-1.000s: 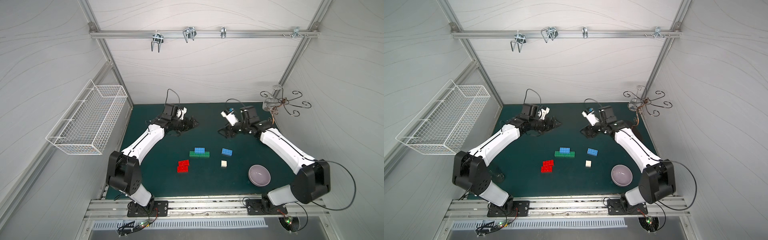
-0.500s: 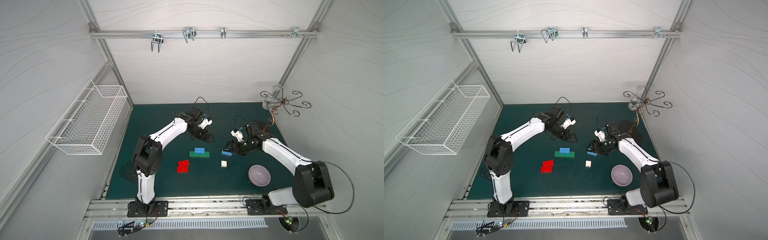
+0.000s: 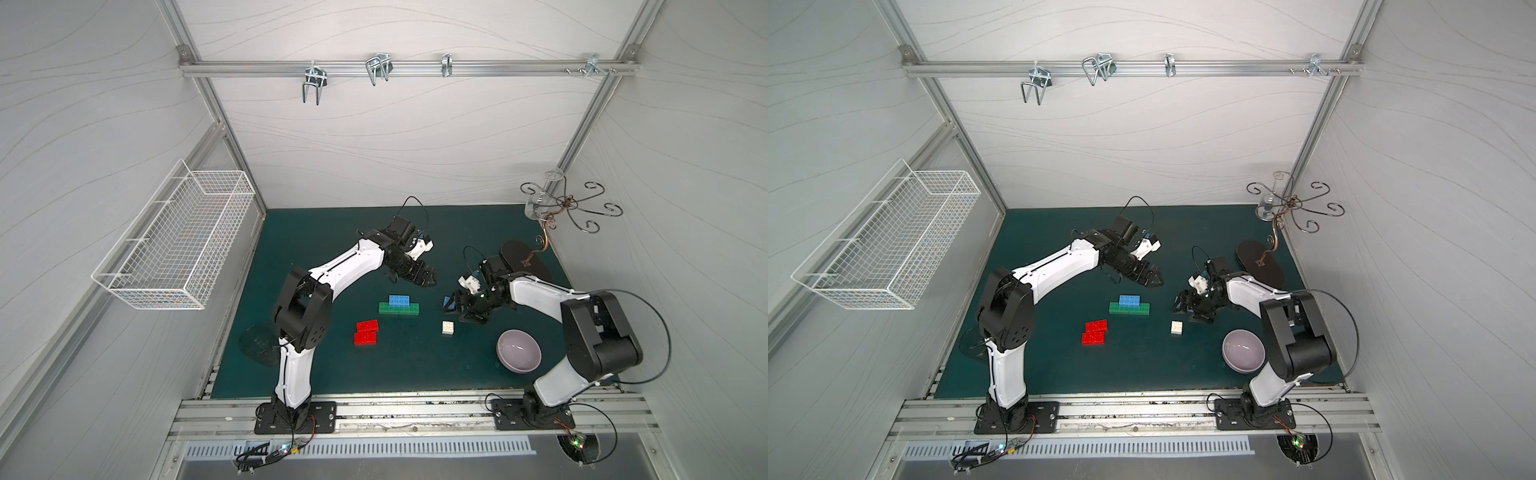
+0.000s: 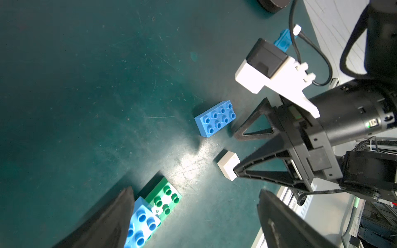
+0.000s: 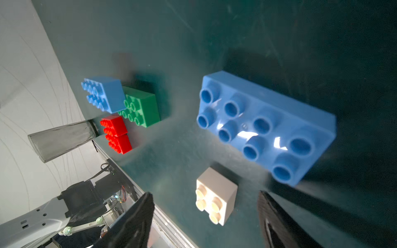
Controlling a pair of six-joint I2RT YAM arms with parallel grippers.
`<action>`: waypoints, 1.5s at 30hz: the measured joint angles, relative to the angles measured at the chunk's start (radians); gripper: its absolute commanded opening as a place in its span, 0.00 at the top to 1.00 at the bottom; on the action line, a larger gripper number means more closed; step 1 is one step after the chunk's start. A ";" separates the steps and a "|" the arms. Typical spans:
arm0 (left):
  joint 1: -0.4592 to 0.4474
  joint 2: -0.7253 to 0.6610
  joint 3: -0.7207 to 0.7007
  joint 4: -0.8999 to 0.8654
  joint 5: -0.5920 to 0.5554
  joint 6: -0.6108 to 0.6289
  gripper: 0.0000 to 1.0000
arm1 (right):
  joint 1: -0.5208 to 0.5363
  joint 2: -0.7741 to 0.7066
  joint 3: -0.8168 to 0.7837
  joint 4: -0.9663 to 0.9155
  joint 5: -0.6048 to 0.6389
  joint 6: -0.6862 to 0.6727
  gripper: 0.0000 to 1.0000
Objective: Assemble a small pinwheel with lego
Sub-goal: Adjust the lego brick at the center of the board, then move the lego brick at the center of the board.
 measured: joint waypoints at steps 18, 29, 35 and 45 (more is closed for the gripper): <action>0.000 0.002 -0.066 0.064 -0.066 -0.105 0.05 | 0.050 0.264 0.344 0.019 0.046 -0.051 0.21; -0.036 0.082 0.089 -0.035 -0.190 -0.434 0.09 | -0.190 0.019 0.281 -0.008 0.052 -0.053 0.21; -0.090 0.228 0.309 -0.138 -0.241 -0.491 0.12 | -0.174 -0.096 0.206 -0.034 0.081 -0.074 0.22; -0.124 0.360 0.412 -0.258 -0.296 -0.546 0.13 | -0.150 -0.289 0.110 -0.137 0.238 -0.125 0.21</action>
